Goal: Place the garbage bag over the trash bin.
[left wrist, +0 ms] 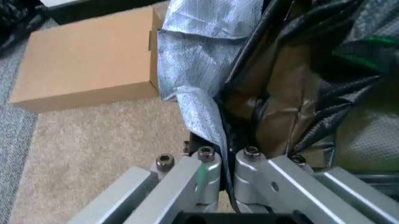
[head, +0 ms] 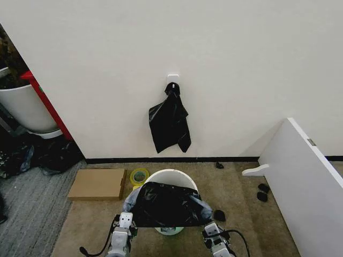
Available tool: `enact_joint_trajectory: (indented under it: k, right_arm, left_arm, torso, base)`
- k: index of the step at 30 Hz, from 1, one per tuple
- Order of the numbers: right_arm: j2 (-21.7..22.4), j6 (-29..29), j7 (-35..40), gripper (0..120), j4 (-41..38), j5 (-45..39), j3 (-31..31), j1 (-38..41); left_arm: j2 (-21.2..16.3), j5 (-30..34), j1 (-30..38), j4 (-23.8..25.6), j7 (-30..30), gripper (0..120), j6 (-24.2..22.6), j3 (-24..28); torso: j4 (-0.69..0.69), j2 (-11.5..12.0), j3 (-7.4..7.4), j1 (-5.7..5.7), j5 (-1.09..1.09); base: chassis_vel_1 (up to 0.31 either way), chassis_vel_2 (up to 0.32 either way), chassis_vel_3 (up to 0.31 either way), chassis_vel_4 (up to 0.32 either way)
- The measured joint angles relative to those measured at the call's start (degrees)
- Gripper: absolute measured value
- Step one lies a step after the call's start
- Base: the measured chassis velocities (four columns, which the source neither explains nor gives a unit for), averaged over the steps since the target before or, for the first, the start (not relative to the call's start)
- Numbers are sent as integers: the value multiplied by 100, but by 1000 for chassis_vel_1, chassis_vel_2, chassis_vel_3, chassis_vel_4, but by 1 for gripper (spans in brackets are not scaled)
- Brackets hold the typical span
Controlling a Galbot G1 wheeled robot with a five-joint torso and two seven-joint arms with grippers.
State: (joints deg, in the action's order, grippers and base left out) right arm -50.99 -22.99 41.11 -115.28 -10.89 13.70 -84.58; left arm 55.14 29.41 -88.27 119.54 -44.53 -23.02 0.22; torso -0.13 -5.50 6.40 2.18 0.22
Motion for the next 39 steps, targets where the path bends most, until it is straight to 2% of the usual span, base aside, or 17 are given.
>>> enact_joint_trajectory:
  k: [14, 20, 22, 23, 24, 26, 29, 30, 36, 39]
  right_arm:
    - [-277, 382, -348, 0, 394, -11, -123, 42]
    - [-238, 514, -433, 0, 246, -94, -272, -67]
    - [-158, 524, -460, 6, 61, -287, -361, -193]
    - [-114, 479, -455, 13, -87, -430, -400, -259]
    - [-114, 479, -455, 13, -87, -430, -400, -259]
    - [-28, 363, -416, 19, -352, -681, -451, -384]
    - [141, 77, -206, 33, -933, -1129, -528, -582]
    - [141, 77, -206, 33, -933, -1129, -528, -582]
    - [448, -703, 575, 59, -2382, -2158, -729, -842]
    - [515, -865, 733, 66, -2621, -2338, -787, -851]
  left_arm:
    - [218, 109, 121, -234, -9, 0, -84, 76]
    - [210, 167, 54, -110, 3, 0, -68, 30]
    - [173, 173, -24, 15, -23, 0, -123, -6]
    - [159, 201, -60, 89, -51, 5, -187, -30]
    - [159, 201, -60, 89, -51, 5, -187, -30]
    - [138, 343, -143, 274, -142, 11, -374, -101]
    - [52, 756, -315, 782, -410, 25, -962, -273]
    - [52, 756, -315, 782, -410, 25, -962, -273]
    - [-226, 1201, -697, 1756, -778, 52, -1557, -543]
    - [-296, 1262, -768, 1882, -844, 58, -1618, -590]
  torso:
    - [0, 0, 0, 0, 0]
    - [0, 0, 0, 0, -1]
    - [0, 0, 0, 0, -1]
    - [0, 0, 0, 0, -1]
    - [0, 0, 0, 0, -1]
    - [1, 0, 0, 0, -1]
    - [0, 0, 0, 0, -1]
    - [0, 0, 0, 0, -1]
    - [0, 0, -1, 0, -1]
    - [1, 0, -1, 0, -1]
  base:
    - [0, 0, 0, 0]
    - [0, 0, 0, 0]
    - [0, 0, 0, 0]
    - [0, 0, 0, 0]
    - [0, 0, 0, 0]
    - [0, 0, 0, 0]
    - [0, 0, 0, 0]
    - [0, 0, 0, 0]
    - [0, 0, 0, 0]
    - [0, 0, 0, 0]
